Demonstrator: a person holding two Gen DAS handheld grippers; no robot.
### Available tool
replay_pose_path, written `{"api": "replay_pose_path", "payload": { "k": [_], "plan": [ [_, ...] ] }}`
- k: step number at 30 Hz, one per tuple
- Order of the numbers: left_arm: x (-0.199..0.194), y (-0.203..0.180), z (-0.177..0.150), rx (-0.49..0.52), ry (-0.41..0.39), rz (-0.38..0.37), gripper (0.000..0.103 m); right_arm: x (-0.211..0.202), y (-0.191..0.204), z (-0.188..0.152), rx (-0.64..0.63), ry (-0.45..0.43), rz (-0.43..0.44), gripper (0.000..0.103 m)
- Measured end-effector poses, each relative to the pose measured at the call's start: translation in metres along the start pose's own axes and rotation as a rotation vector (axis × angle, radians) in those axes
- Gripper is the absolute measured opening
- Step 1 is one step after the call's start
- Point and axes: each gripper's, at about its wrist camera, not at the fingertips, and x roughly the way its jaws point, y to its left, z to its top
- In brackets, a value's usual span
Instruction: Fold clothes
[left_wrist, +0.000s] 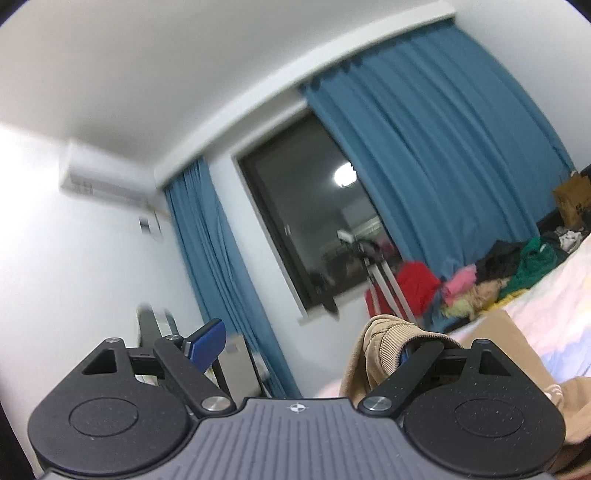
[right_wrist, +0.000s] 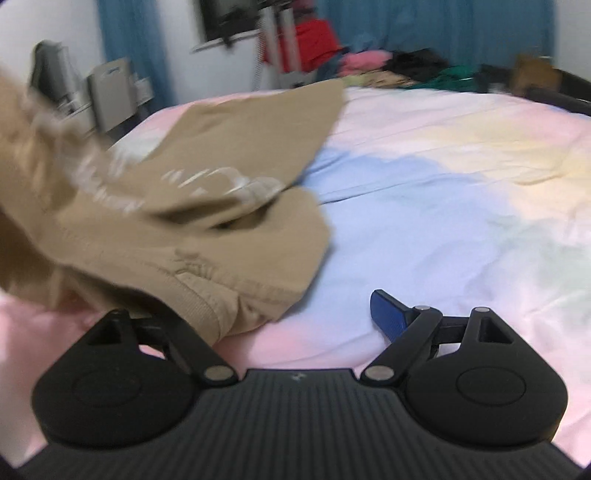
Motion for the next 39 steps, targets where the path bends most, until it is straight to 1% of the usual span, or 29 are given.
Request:
{"api": "replay_pose_path", "payload": {
  "k": [2, 4, 6, 8, 10, 13, 17, 19, 22, 23, 25, 27, 31, 35, 39],
  "plan": [
    [0.008, 0.001, -0.004, -0.016, 0.035, 0.001, 0.088, -0.009, -0.020, 0.003, 0.108, -0.083, -0.037, 0.085],
    [0.014, 0.004, -0.005, -0.040, 0.059, -0.030, 0.089, -0.022, -0.036, 0.001, 0.182, -0.166, -0.067, 0.085],
    [0.016, 0.006, -0.005, -0.053, 0.060, -0.054, 0.090, -0.036, -0.049, 0.001, 0.241, -0.229, -0.087, 0.085],
    [0.017, 0.007, -0.006, -0.061, 0.052, -0.067, 0.090, -0.047, -0.054, 0.003, 0.270, -0.266, -0.102, 0.085],
    [0.020, 0.013, -0.005, -0.083, 0.057, -0.078, 0.090, -0.057, -0.054, 0.005, 0.273, -0.296, -0.127, 0.085],
    [0.025, 0.028, -0.007, -0.159, 0.106, -0.085, 0.090, -0.069, -0.051, 0.013, 0.260, -0.323, -0.148, 0.085],
    [0.034, 0.055, -0.007, -0.251, 0.139, -0.057, 0.091, -0.091, -0.037, 0.030, 0.258, -0.401, -0.151, 0.085],
    [0.040, 0.073, -0.002, -0.307, 0.153, -0.037, 0.091, -0.104, -0.027, 0.044, 0.255, -0.438, -0.140, 0.085],
    [0.042, 0.106, 0.016, -0.388, 0.083, 0.028, 0.091, -0.124, -0.010, 0.074, 0.212, -0.485, -0.124, 0.085],
    [0.043, 0.116, 0.027, -0.403, 0.063, 0.047, 0.091, -0.132, -0.004, 0.086, 0.188, -0.499, -0.119, 0.085],
    [0.049, 0.136, 0.049, -0.422, 0.029, 0.081, 0.091, -0.159, 0.001, 0.111, 0.166, -0.535, -0.110, 0.085],
    [0.055, 0.155, 0.077, -0.435, -0.004, 0.092, 0.091, -0.191, 0.004, 0.137, 0.151, -0.573, -0.101, 0.085],
    [0.060, 0.189, 0.146, -0.398, -0.106, 0.118, 0.092, -0.253, 0.010, 0.188, 0.122, -0.651, -0.085, 0.085],
    [0.052, 0.230, 0.213, -0.399, -0.179, 0.100, 0.095, -0.316, 0.015, 0.239, 0.092, -0.728, -0.068, 0.085],
    [0.032, 0.262, 0.275, -0.397, -0.240, 0.087, 0.096, -0.378, 0.021, 0.290, 0.061, -0.805, -0.050, 0.085]
  ]
}}
